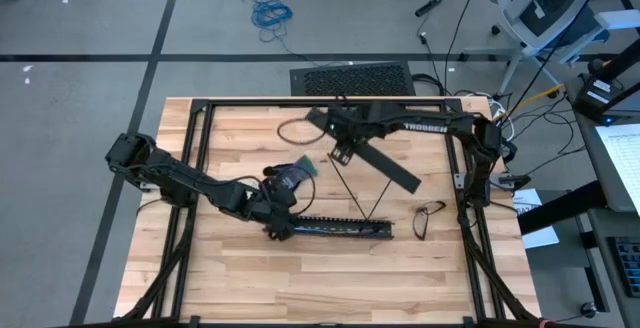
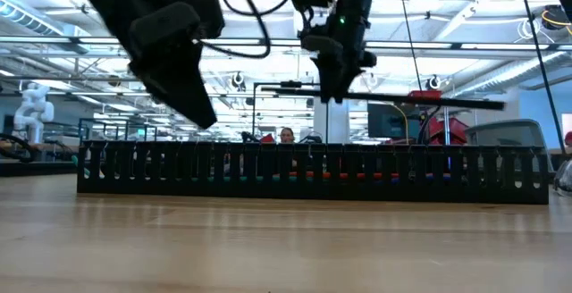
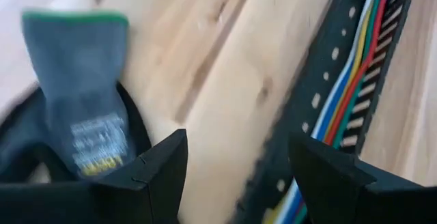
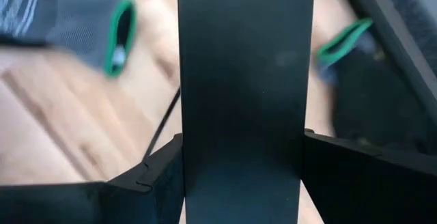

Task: Ziptie cables
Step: Close the black cable duct

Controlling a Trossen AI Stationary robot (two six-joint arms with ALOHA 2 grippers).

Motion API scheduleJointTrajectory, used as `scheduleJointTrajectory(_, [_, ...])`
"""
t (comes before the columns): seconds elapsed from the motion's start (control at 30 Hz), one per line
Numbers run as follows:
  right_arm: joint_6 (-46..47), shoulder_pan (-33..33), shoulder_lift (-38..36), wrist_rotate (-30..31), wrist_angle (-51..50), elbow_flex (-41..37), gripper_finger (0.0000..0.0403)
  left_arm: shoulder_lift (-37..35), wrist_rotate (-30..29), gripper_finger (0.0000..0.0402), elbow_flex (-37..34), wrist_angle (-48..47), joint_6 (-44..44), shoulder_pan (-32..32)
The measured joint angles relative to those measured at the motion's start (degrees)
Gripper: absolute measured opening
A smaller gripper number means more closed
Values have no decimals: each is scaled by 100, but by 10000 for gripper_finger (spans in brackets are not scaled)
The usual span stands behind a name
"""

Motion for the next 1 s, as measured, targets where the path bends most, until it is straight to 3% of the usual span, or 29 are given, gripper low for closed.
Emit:
scheduleJointTrajectory(0.13, [-215,-204,0,110,-235,460,229,-9,105,244,302,26,1092,276])
scheduleJointTrajectory(0.37, [-425,-365,0,248,-561,781,230,71,1753,244,576,162,3274,888])
scheduleJointTrajectory(0.57, [-647,-382,0,384,-844,796,230,390,2585,244,854,76,4806,1312])
scheduleJointTrajectory(0.8, [-718,-540,0,474,-1129,796,231,473,2637,233,1536,-308,5794,1159])
scheduleJointTrajectory(1.0, [-849,-682,0,570,-1208,796,233,583,2631,149,1485,-525,5884,1125])
